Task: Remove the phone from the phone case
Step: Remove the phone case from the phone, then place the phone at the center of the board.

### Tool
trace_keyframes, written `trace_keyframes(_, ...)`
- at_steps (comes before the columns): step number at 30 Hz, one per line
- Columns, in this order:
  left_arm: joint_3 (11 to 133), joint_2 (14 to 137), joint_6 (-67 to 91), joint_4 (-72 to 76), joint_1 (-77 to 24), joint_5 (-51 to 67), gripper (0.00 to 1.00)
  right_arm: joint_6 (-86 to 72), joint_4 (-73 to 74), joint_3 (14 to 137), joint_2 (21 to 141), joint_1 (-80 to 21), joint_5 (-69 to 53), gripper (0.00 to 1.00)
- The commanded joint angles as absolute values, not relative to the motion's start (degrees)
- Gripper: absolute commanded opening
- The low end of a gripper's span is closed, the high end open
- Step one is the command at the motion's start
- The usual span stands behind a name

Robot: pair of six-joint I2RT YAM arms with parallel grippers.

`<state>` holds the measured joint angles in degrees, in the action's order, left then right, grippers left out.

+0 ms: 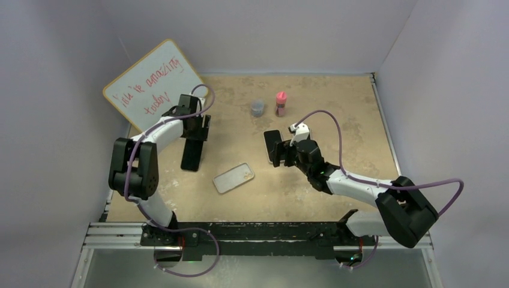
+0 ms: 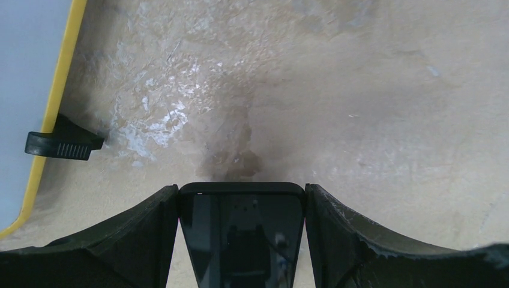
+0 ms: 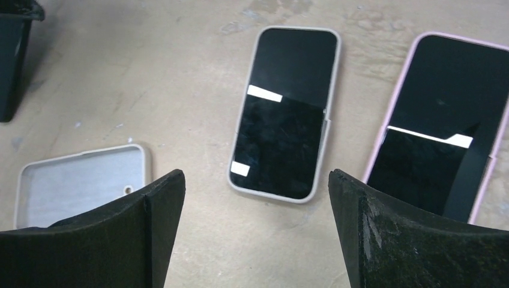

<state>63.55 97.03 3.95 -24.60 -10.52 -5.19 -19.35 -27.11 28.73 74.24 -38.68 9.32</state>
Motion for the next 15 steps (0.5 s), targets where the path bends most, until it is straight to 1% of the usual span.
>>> trace_keyframes(1, 67.1, 99.9, 4.8, -24.9, -8.0, -5.8, 0.00, -19.2, -32.2, 26.6, 72.0, -38.7, 16.0, 0.91)
trace_keyframes(6, 67.7, 102.6, 5.4, -24.7, -6.9, -5.4, 0.07, -19.8, -34.2, 24.9, 70.9, -38.8, 18.3, 0.92)
trace_keyframes(9, 67.7, 104.5, 6.9, -23.8, -5.2, -2.2, 0.09, -19.9, -34.3, 24.7, 70.8, -38.8, 18.4, 0.92)
trace_keyframes(12, 68.5, 106.5, 7.8, -23.8, -3.5, -0.3, 0.15, -19.9, -34.3, 24.7, 70.8, -38.8, 18.4, 0.92)
trace_keyframes(15, 69.2, 107.6, 8.3, -24.6, -2.8, -0.4, 0.24, -19.8, -34.4, 24.6, 70.9, -38.7, 18.4, 0.92)
